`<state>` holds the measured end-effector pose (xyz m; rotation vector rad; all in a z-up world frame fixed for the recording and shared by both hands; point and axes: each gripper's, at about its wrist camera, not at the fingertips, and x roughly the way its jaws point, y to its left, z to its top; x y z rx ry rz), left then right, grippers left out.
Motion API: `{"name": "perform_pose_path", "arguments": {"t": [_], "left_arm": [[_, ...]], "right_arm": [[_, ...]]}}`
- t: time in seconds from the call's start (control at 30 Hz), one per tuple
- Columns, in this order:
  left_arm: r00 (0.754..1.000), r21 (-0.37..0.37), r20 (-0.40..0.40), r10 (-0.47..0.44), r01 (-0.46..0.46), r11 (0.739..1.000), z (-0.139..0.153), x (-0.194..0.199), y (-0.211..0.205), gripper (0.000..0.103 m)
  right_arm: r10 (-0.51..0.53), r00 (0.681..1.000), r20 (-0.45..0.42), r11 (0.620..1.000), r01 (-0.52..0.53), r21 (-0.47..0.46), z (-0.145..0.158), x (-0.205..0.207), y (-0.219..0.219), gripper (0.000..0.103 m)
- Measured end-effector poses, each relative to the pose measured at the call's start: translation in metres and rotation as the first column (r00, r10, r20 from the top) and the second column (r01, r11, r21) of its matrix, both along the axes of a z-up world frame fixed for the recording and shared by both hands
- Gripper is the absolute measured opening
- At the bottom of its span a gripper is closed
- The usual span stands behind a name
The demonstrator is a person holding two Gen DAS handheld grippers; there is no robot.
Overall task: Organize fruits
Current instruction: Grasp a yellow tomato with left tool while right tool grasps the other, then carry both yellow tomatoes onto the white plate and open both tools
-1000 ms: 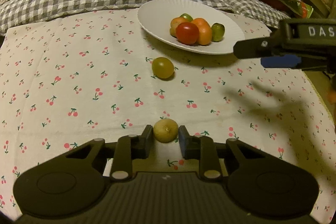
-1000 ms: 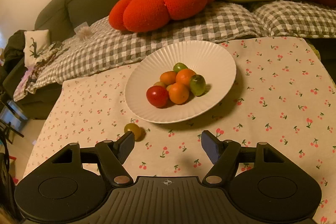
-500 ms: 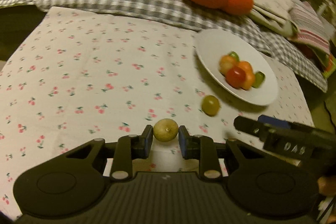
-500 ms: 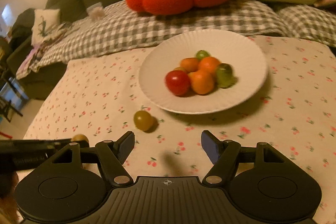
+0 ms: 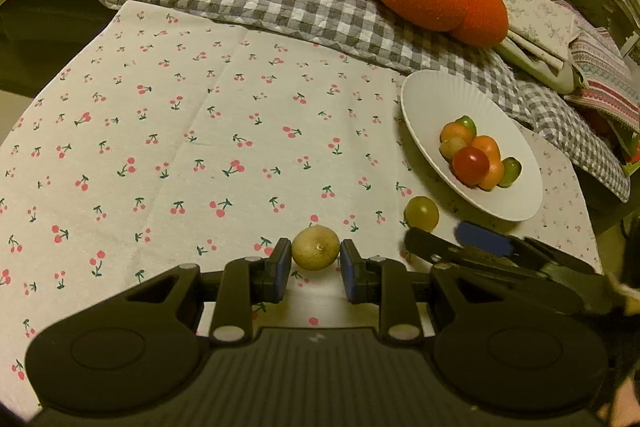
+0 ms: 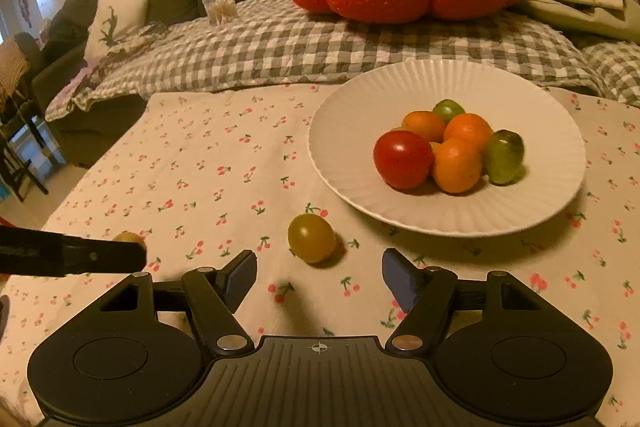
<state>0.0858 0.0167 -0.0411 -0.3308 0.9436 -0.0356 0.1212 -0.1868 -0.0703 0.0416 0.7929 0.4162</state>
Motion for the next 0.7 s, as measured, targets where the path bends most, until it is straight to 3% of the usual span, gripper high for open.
{"name": "perform_pose_path", "arguments": {"t": [0.3,0.37,0.7], "left_arm": [[1.0,-0.016,0.003,0.01,-0.01,1.0,0.002,0.0,0.005,0.025],[1.0,-0.016,0.005,0.005,-0.005,1.0,0.002,0.0,0.004,0.025],[0.999,-0.018,0.012,0.032,-0.032,0.999,0.001,0.005,0.008,0.025]], "right_arm": [[0.031,0.999,0.021,0.999,-0.03,-0.035,-0.009,0.009,0.015,0.038],[0.032,0.999,0.028,0.999,-0.03,-0.042,-0.01,0.009,0.016,0.026],[0.037,0.999,0.03,0.999,-0.036,-0.035,0.007,0.0,0.012,0.026]]}}
